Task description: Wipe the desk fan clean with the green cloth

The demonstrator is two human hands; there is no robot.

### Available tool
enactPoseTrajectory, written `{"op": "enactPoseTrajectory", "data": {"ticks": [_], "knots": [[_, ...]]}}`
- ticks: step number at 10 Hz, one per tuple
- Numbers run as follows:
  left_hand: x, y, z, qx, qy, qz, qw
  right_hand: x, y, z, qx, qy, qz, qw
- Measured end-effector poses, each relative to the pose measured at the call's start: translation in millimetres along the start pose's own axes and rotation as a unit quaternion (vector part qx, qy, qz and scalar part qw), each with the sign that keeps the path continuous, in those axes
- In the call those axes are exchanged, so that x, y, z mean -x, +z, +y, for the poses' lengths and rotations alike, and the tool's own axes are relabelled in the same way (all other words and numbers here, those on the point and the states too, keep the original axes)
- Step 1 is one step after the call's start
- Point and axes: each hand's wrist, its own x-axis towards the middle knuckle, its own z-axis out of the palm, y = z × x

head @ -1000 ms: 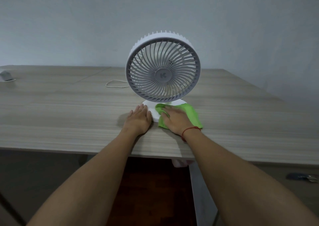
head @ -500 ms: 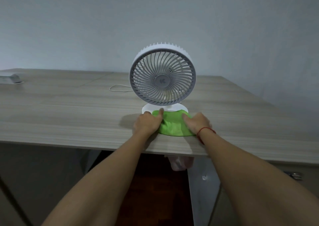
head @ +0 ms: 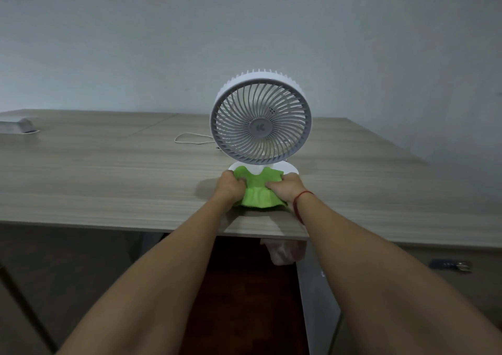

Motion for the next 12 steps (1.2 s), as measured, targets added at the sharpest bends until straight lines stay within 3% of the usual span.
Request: {"op": "enactPoseTrajectory", "data": {"ticks": [2,5,6,7,8,10,12], "knots": [[-18.4,-82.3,-44.8,-0.060,-0.006,0.064,0.996,36.7,77.1,-43.3,-0.008,-0.048,-0.026,0.998],[-32.6,-176.5,-108.0,-0.189,-0.034,0.096,0.977,50.7,182.5,-82.0,0.040,-0.022,-0.030,0.999],[-32.6,-181.7,-115.9,-0.238,-0.029,0.104,0.965,52.5,190.7,-84.2,0.139,-0.071,0.013,0.988],[-30.3,-180.5,-116.5,-0.299,0.018,0.136,0.944,47.5,193.9,-81.2,0.274,-0.171,0.040,0.946],[-34.9,-179.3,-120.8,-0.334,0.048,0.061,0.940,39.5,198.1,-74.1,0.347,-0.237,-0.039,0.907],[-29.5,-182.5,-117.7,-0.421,0.011,-0.083,0.903,35.0,193.6,-68.5,0.408,-0.230,-0.174,0.866],[-11.6,-172.9,-91.7,-0.396,0.040,-0.025,0.917,42.5,169.3,-75.3,0.400,-0.255,-0.131,0.870]]}}
